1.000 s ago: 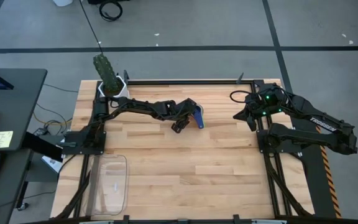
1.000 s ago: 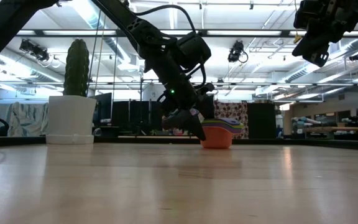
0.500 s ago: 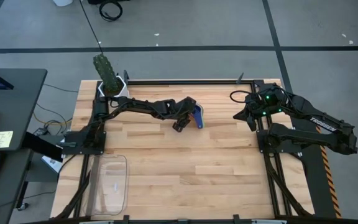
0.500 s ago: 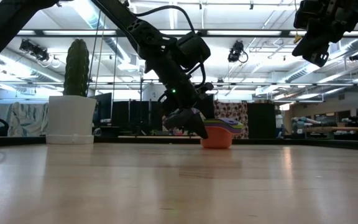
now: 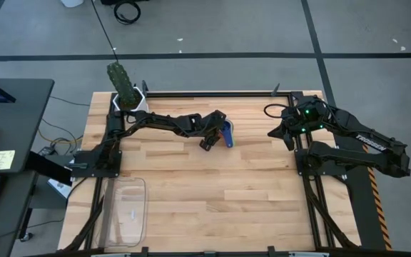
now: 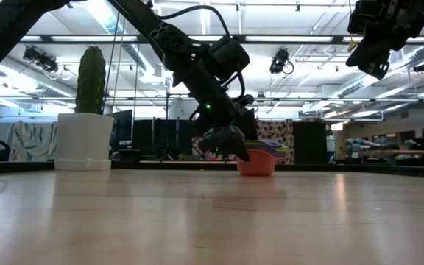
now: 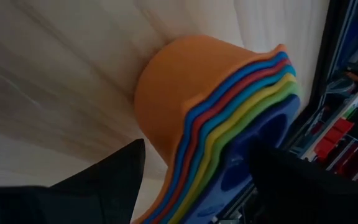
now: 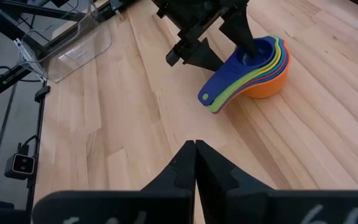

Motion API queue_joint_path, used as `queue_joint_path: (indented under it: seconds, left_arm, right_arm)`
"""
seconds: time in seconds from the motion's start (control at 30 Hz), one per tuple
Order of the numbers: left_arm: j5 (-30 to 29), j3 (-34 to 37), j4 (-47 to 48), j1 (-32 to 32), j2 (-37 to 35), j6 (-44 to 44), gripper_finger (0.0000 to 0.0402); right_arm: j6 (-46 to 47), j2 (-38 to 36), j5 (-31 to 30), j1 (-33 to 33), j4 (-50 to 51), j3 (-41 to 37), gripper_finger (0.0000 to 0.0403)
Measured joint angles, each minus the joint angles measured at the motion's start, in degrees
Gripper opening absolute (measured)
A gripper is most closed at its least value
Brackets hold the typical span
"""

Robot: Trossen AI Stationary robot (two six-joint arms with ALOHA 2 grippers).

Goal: Nest measuring cups in basket
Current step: Put the stacked colored measuring cups into the transparent bin

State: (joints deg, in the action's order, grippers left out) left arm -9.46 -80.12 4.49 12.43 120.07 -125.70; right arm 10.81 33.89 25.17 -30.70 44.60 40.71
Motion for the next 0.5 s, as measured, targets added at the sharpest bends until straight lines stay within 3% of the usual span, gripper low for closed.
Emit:
queue_joint_path:
  seconds: [0.5]
  left_arm:
    - [-0.83,-0.41,-0.96,0.00,1.01,1.09,0.0285]
  right_arm:
    - [0.00,0.02,-0.07,-0.02,0.00,0.00,0.0013]
